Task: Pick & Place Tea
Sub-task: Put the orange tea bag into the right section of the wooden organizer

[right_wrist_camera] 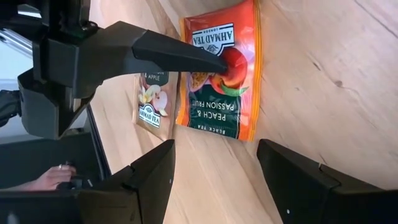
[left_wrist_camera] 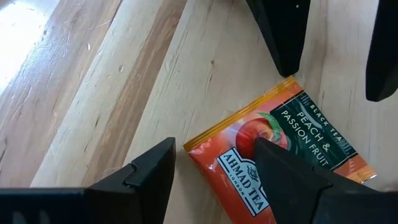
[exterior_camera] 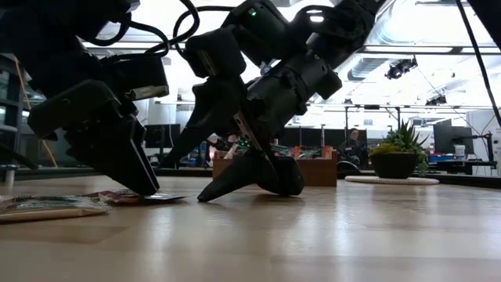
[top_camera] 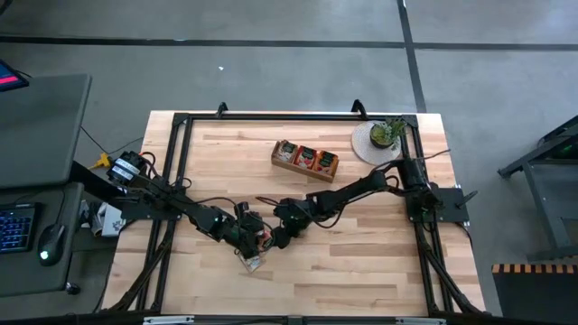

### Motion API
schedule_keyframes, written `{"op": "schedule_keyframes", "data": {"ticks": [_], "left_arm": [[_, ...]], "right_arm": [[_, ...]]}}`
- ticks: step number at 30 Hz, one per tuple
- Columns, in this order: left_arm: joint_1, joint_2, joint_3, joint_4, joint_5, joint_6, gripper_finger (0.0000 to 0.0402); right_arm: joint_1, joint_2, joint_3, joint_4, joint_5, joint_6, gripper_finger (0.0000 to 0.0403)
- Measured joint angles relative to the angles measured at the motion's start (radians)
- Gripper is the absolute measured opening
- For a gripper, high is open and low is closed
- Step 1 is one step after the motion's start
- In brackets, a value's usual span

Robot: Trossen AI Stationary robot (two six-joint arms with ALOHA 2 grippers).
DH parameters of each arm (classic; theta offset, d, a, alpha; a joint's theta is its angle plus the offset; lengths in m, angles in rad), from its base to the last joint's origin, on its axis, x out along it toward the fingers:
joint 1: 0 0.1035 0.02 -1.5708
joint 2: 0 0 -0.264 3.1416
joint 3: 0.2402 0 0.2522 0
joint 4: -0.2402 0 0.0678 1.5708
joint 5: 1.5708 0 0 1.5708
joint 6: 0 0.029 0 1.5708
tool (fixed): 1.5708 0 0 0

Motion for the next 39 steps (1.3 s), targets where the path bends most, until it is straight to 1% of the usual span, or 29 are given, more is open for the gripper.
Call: {"op": "schedule_keyframes", "data": {"ticks": [13, 17, 21, 25, 30, 32, 34, 36, 39], "left_arm": [[0.0, 0.0, -0.001, 0.005, -0.001, -0.001, 0.0216], [0.0, 0.0, -0.001, 0.005, 0.0, -0.001, 0.0216], [0.0, 0.0, -0.002, 0.003, 0.005, -0.002, 0.0216], [0.0, 0.0, -0.002, 0.002, 0.014, -0.005, 0.0216], [0.0, 0.0, -0.002, 0.003, 0.017, -0.007, 0.0216], [0.0, 0.0, -0.002, 0.003, 0.017, -0.007, 0.0216], [0.0, 0.0, -0.002, 0.003, 0.017, -0.007, 0.0216], [0.0, 0.0, -0.002, 0.003, 0.018, -0.007, 0.0216], [0.0, 0.0, -0.002, 0.003, 0.02, -0.007, 0.0216]], "right_arm": [[0.005, 0.013, 0.005, 0.035, 0.038, -0.008, 0.0232], [0.016, 0.077, 0.083, 0.047, 0.017, -0.021, 0.0232], [0.026, 0.135, 0.172, 0.001, 0.007, -0.056, 0.0232], [0.033, 0.139, 0.188, -0.014, 0.016, -0.078, 0.0232], [0.033, 0.135, 0.189, -0.047, 0.012, -0.066, 0.0229], [0.033, 0.135, 0.19, -0.054, 0.014, -0.063, 0.0219], [0.033, 0.135, 0.19, -0.061, 0.02, -0.057, 0.0199], [0.034, 0.135, 0.19, -0.065, 0.023, -0.056, 0.0171], [0.035, 0.135, 0.19, -0.068, 0.019, -0.058, 0.0117]]}}
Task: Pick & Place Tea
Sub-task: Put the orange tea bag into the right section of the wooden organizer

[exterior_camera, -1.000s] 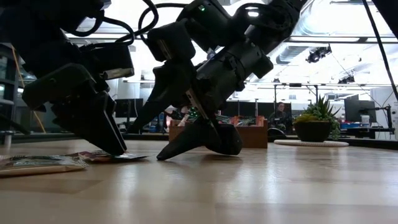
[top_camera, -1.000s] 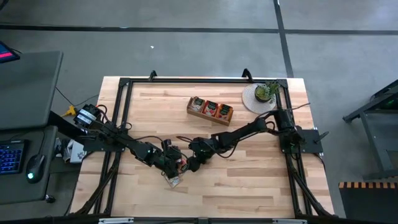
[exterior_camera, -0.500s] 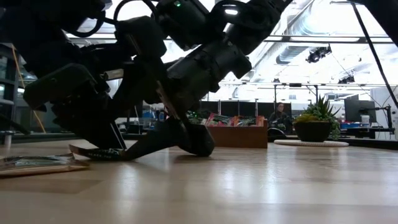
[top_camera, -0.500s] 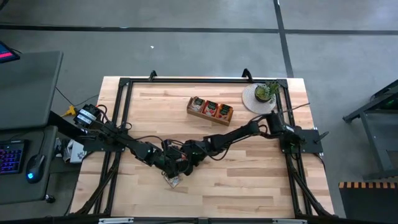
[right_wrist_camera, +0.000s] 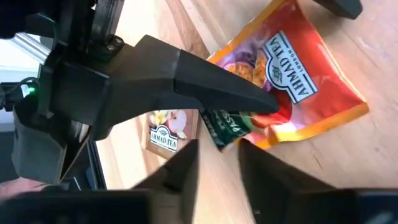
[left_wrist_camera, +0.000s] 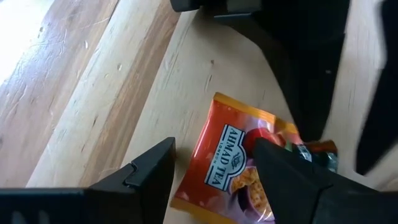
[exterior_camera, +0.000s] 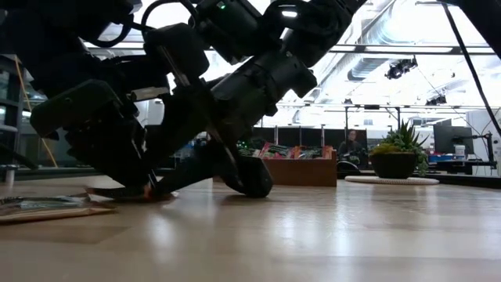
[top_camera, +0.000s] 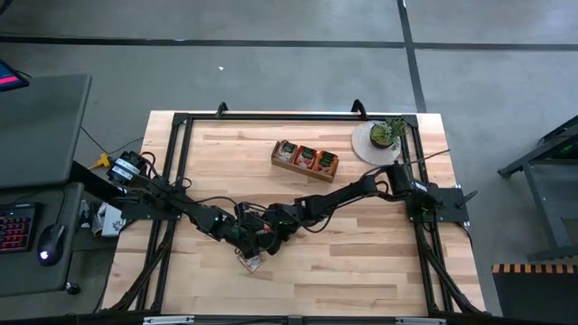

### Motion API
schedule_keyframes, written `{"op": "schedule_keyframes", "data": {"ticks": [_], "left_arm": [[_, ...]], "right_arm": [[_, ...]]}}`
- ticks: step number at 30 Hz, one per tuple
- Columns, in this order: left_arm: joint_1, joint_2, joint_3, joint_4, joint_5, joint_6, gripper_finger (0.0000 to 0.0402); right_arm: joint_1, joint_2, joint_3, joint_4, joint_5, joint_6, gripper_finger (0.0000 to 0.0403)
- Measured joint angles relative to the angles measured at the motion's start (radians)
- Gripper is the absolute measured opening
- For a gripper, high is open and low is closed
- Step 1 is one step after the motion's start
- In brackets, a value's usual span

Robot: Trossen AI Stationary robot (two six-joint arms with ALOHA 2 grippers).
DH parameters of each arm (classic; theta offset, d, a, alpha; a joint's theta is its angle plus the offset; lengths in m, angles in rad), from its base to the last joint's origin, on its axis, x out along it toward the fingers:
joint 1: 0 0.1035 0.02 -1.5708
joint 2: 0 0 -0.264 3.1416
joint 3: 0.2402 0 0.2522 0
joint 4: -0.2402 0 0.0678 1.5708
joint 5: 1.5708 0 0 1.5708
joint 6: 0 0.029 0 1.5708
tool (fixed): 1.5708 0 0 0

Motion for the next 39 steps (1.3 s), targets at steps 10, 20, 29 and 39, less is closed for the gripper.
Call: {"op": "schedule_keyframes", "data": {"ticks": [10, 20, 29, 39], "left_arm": [[0.0, -0.003, 0.001, 0.003, 0.005, -0.02, 0.0216], [0.001, -0.002, 0.019, -0.029, 0.008, -0.021, 0.0216], [0.0, -0.002, 0.019, -0.029, 0.012, -0.021, 0.0216], [0.0, -0.002, 0.019, -0.029, 0.015, -0.022, 0.0216]], "right_arm": [[0.007, -0.034, -0.002, -0.091, -0.021, -0.116, 0.0003], [0.009, -0.063, -0.006, -0.144, -0.01, -0.154, 0.0004], [0.061, -0.097, -0.007, -0.138, 0.076, -0.518, 0.0003], [0.119, -0.11, -0.007, -0.037, 0.156, -1.076, 0.0063]]}}
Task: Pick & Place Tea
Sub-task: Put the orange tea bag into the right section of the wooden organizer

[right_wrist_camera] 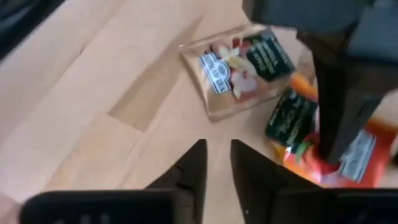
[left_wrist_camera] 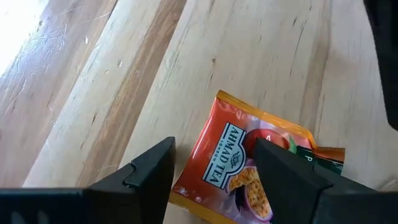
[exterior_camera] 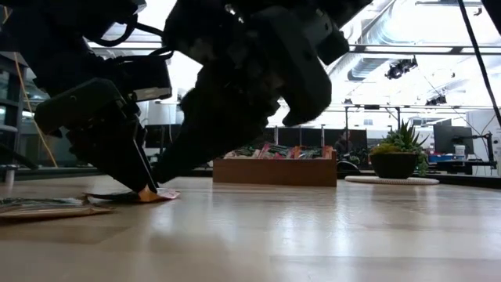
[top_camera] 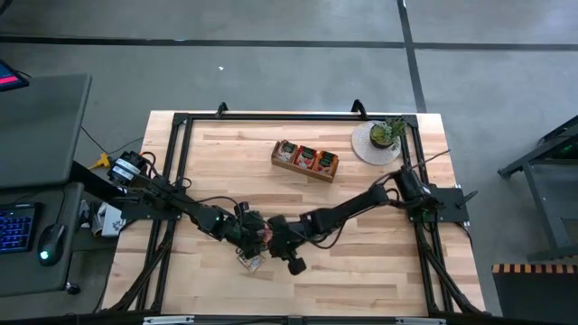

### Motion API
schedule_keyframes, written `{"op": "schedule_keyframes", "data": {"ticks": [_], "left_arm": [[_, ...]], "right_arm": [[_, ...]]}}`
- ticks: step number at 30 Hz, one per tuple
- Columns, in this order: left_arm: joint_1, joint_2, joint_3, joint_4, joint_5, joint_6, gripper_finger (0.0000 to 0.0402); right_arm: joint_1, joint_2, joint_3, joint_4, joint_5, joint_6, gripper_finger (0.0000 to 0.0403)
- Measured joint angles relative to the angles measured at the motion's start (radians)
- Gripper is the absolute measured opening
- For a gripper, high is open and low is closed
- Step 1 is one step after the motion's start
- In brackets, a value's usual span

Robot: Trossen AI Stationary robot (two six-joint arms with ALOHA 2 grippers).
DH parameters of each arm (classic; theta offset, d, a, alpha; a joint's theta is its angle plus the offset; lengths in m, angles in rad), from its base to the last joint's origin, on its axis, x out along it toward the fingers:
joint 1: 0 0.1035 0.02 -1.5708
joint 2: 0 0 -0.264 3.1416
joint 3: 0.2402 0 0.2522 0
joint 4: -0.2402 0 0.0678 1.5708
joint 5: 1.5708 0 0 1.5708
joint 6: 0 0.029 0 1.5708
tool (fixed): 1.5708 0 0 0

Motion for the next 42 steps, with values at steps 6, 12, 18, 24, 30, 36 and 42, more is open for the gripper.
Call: {"op": "schedule_keyframes", "data": {"ticks": [6, 12, 18, 24, 30, 36, 42], "left_arm": [[0.0, 0.0, 0.0, 0.0, 0.001, -0.001, 0.0216], [0.0, 0.0, 0.0, 0.0, 0.001, -0.001, 0.0216], [0.0, 0.0, 0.0, 0.0, 0.001, 0.0, 0.0216], [0.0, 0.0, 0.0, 0.002, 0.001, 0.0, 0.0216], [0.0, 0.0, 0.0, 0.003, 0.0, 0.0, 0.0216], [0.0, 0.0, 0.0, 0.003, 0.0, 0.0, 0.0216], [0.0, 0.0, 0.0, 0.002, 0.0, 0.0, 0.0216]], "right_arm": [[0.0, -0.001, 0.0, 0.012, 0.055, -0.104, 0.0137], [-0.002, 0.003, 0.0, 0.02, 0.198, -0.19, 0.02], [-0.002, 0.022, 0.0, 0.026, 0.193, -0.258, 0.021], [-0.002, 0.042, 0.0, 0.068, 0.194, -0.259, 0.0211], [-0.002, 0.065, 0.001, 0.09, 0.192, -0.259, 0.02], [-0.002, 0.086, 0.003, 0.103, 0.203, -0.24, 0.0175], [-0.007, 0.088, 0.003, 0.081, 0.225, -0.217, 0.012]]}}
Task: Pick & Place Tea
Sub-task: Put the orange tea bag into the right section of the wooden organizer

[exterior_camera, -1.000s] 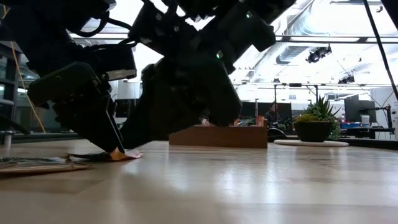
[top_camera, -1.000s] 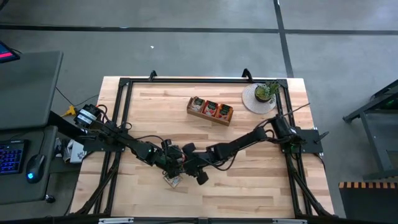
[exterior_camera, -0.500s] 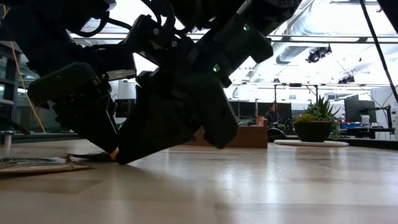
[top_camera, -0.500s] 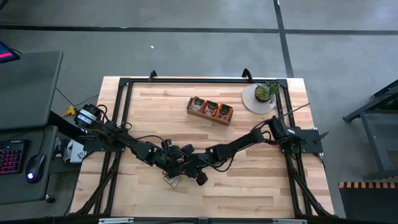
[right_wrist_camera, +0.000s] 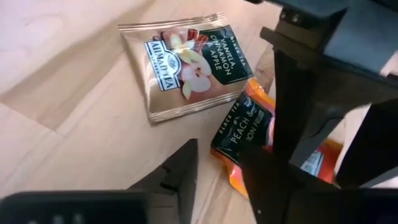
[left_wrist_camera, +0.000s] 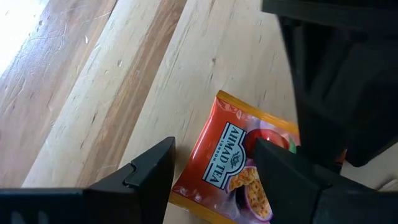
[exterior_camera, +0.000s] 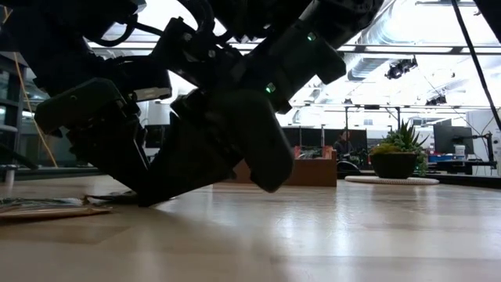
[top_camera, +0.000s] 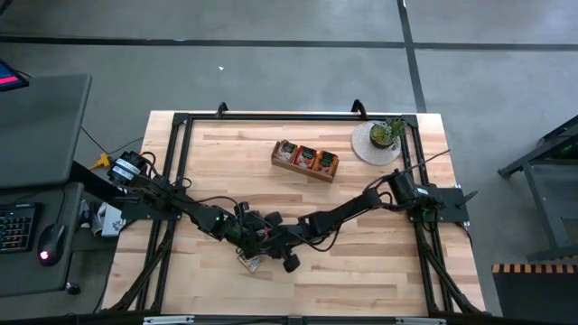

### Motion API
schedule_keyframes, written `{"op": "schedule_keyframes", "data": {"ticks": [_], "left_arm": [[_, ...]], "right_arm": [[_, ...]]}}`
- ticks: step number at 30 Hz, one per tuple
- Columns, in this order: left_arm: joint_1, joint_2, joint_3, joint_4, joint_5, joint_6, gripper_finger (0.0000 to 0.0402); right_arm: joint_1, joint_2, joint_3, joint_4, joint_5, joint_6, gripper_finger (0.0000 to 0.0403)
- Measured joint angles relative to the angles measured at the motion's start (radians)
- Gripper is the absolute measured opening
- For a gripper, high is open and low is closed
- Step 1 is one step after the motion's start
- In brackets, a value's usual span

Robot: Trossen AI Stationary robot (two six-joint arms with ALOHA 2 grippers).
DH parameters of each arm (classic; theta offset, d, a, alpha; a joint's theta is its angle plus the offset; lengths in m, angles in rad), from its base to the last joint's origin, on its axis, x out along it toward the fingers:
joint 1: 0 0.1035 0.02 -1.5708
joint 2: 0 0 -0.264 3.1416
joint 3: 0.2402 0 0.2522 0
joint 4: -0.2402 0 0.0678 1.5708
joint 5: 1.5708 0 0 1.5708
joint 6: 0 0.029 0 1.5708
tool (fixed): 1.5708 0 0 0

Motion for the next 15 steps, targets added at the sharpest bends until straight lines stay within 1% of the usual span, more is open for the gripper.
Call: {"op": "schedule_keyframes", "data": {"ticks": [6, 9, 15], "left_arm": [[0.0, 0.0, 0.0, 0.0, 0.0, 0.0, 0.0216], [0.0, 0.0, 0.0, 0.0, 0.0, 0.0, 0.0216], [0.0, 0.0, 0.0, 0.0, 0.0, 0.0, 0.0216]], "right_arm": [[-0.018, 0.0, 0.003, -0.073, -0.024, 0.146, 0.0056], [-0.024, 0.0, 0.002, -0.084, -0.048, 0.146, 0.0033], [-0.025, 0.0, 0.002, -0.091, -0.044, 0.148, 0.0005]]}}
